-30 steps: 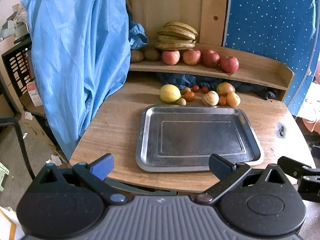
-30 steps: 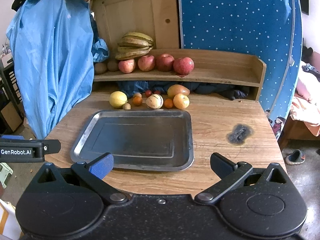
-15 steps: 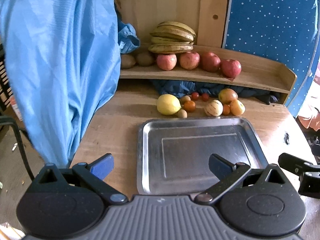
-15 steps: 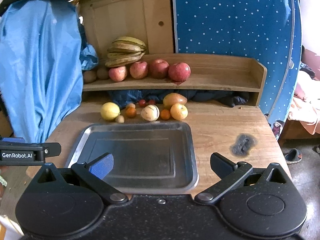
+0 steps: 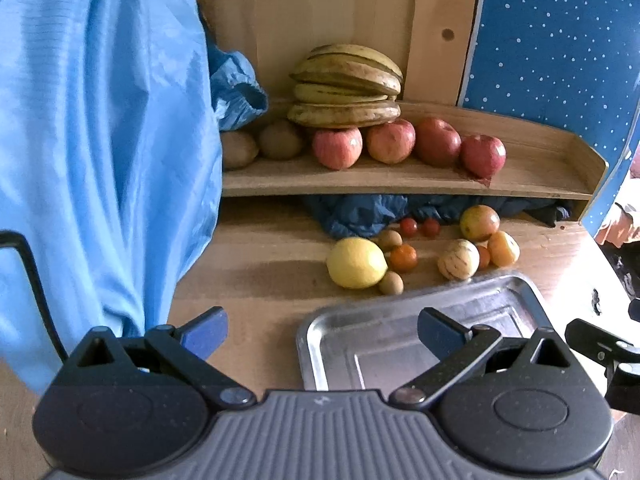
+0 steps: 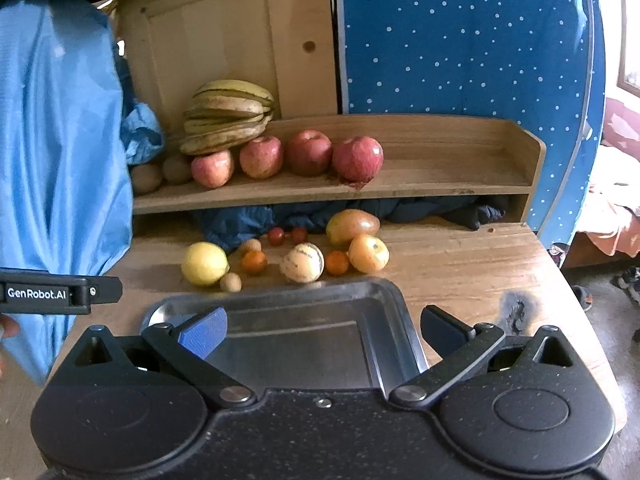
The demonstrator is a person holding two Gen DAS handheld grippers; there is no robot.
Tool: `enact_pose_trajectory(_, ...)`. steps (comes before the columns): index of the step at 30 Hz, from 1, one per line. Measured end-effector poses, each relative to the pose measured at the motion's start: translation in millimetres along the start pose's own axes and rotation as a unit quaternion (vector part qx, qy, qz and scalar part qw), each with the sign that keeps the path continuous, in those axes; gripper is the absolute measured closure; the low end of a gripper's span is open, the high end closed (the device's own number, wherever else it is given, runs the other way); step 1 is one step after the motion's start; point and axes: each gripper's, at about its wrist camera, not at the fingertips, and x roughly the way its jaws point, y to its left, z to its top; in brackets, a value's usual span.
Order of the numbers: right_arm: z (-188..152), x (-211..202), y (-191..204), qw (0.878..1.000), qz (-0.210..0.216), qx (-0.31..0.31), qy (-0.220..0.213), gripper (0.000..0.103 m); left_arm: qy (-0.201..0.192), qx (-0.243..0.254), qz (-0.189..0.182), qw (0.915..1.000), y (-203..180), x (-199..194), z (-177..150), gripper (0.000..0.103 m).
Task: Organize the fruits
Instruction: 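Grasp the yellow lemon with the left tool while the right tool grasps a small brown fruit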
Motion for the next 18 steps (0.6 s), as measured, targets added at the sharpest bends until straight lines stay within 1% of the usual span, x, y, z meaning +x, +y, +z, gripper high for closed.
enact_pose_trajectory(4, 5, 12, 15, 1.0, -0.018, 0.009, -0.006, 0.0, 0.002, 0.016, -0.014, 0.9998, 13, 16, 14, 0.0)
enact_pose_trajectory(7, 6, 17, 27, 1.0, -0.023, 0.001, -0.009, 0.0, 0.012, 0.022, -0.02, 0.9995, 19, 29, 20, 0.0)
enact_pose_trajectory(12, 12, 25, 42, 0.999, -0.015, -0.026, -0.011, 0.0, 0.028, 0.015, -0.031, 0.999, 26, 48, 26, 0.0)
enact_pose_trajectory(14, 13, 30, 47, 0.999, -0.015, -0.038, 0.0, 0.0, 0.035, 0.015, -0.039, 0.9985, 26, 56, 28, 0.0)
enact_pose_trajectory(18, 12, 43, 49, 0.998, 0.01, -0.051, 0.019, 0.0, 0.049, 0.016, -0.044, 0.9977, 23, 71, 30, 0.0)
